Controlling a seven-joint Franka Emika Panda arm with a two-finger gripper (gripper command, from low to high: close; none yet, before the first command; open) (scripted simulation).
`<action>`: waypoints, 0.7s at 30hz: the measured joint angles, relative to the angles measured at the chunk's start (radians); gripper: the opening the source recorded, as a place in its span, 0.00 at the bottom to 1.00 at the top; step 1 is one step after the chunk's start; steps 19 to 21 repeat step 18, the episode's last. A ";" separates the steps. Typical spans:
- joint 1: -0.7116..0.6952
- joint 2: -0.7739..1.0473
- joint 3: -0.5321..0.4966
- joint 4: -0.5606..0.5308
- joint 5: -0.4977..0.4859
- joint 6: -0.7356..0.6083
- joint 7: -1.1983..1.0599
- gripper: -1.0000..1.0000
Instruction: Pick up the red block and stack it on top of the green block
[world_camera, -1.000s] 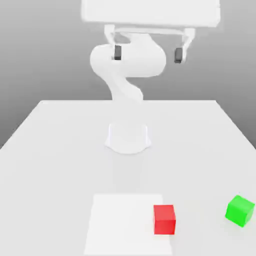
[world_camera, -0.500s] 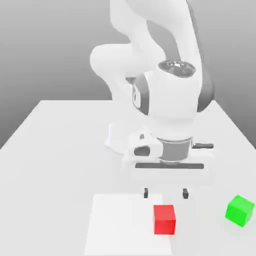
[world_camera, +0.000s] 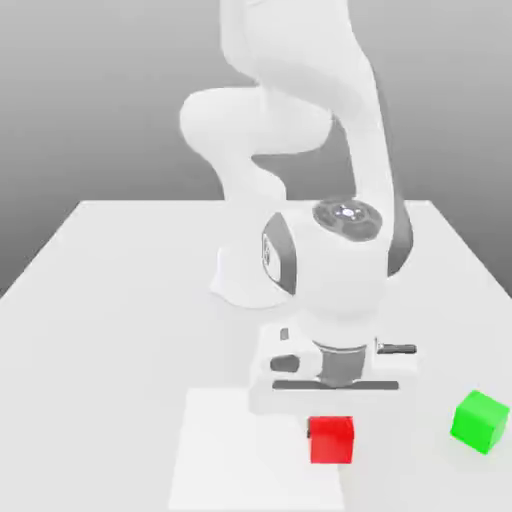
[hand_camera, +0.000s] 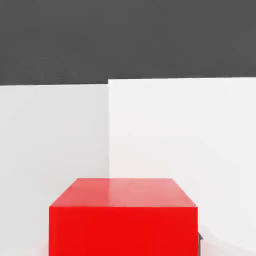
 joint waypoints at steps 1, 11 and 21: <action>-0.003 -0.035 0.007 -0.006 0.018 -0.029 -0.014 0.00; 0.260 -0.007 0.187 0.154 -0.037 -0.172 0.298 0.00; 0.317 0.113 0.130 0.168 -0.129 -0.072 0.374 1.00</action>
